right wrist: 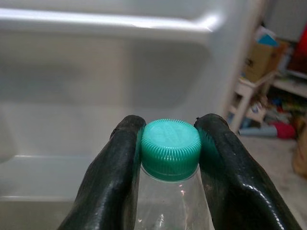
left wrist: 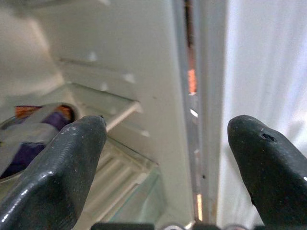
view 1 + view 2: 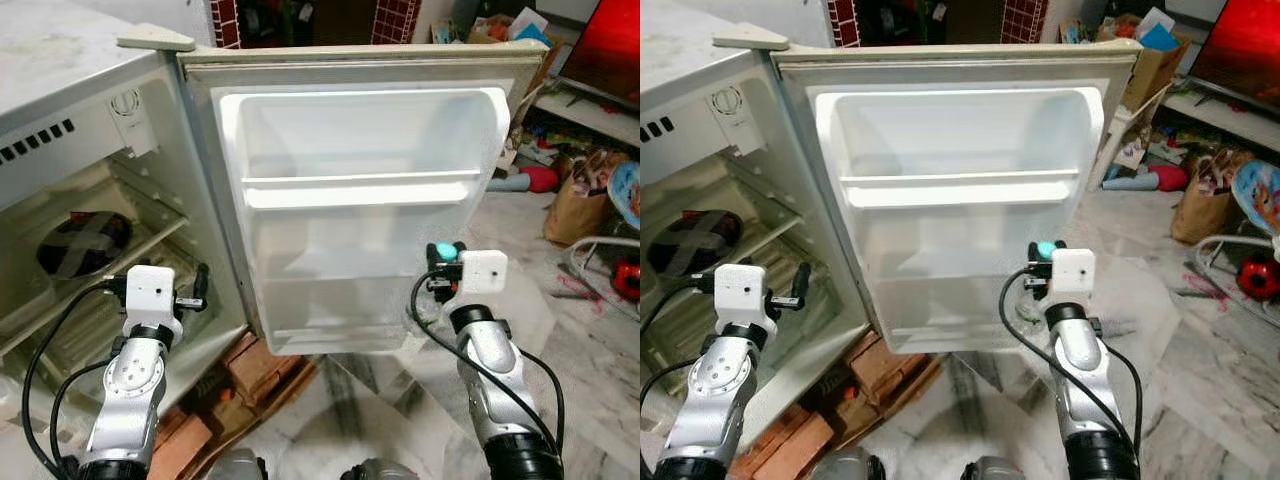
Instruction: Restocking fridge
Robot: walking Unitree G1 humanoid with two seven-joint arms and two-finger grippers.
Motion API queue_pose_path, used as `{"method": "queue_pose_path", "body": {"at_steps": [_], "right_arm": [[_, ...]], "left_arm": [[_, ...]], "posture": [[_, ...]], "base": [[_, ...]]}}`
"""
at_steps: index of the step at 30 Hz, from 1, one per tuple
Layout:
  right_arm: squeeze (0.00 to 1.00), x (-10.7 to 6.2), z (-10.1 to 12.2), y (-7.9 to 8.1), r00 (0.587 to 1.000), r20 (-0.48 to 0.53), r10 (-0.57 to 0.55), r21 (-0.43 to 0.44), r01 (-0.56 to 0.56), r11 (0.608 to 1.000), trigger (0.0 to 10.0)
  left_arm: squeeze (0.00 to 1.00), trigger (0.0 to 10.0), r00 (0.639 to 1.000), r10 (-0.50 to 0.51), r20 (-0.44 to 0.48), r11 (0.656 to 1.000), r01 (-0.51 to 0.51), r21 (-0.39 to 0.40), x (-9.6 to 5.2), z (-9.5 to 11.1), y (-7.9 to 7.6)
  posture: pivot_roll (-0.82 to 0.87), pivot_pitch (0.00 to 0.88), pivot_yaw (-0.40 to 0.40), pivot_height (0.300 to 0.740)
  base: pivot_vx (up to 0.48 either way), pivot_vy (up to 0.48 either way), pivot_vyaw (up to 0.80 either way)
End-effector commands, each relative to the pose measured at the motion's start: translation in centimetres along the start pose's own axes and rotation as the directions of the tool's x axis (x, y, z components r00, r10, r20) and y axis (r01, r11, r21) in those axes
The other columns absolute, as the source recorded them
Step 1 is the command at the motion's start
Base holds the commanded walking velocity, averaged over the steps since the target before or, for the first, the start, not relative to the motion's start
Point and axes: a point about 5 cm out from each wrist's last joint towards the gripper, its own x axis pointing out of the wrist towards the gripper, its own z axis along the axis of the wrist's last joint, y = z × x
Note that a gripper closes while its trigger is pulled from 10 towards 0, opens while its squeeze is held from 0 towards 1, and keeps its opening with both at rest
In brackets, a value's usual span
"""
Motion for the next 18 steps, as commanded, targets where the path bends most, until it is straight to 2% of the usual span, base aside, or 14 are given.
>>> {"method": "queue_pose_path", "body": {"at_steps": [1,9,13,18], "right_arm": [[0.00,0.4,1.1,0.3,0.999,0.042,-0.008,0.024,0.007,1.000,10.0],[0.00,1.6,2.2,2.4,0.994,0.071,0.088,0.039,-0.091,0.995,10.0],[0.00,1.9,2.4,2.7,0.991,0.074,0.112,0.043,-0.116,0.992,10.0],[0.00,2.8,3.2,3.4,0.986,0.093,0.138,0.034,-0.141,0.989,10.0]], "left_arm": [[0.00,10.0,1.000,0.002,-0.010,1.000,-0.002,0.011,-0.1,-0.1,0.4],[0.00,10.0,0.999,0.036,0.005,0.999,-0.036,-0.021,0.5,0.5,0.0],[0.00,10.0,0.999,0.037,0.002,0.999,-0.037,-0.026,0.5,0.6,-0.2],[0.00,10.0,1.000,0.019,0.016,1.000,-0.019,-0.018,1.1,1.1,-0.5]], "posture": [[0.00,0.046,0.005,0.740],[0.02,0.048,-0.048,0.740],[0.02,0.049,-0.058,0.740],[0.04,0.074,-0.063,0.706]], "base": [[0.000,0.000,0.00],[0.000,0.000,0.00],[0.000,0.000,0.00],[0.000,0.000,0.00]]}}
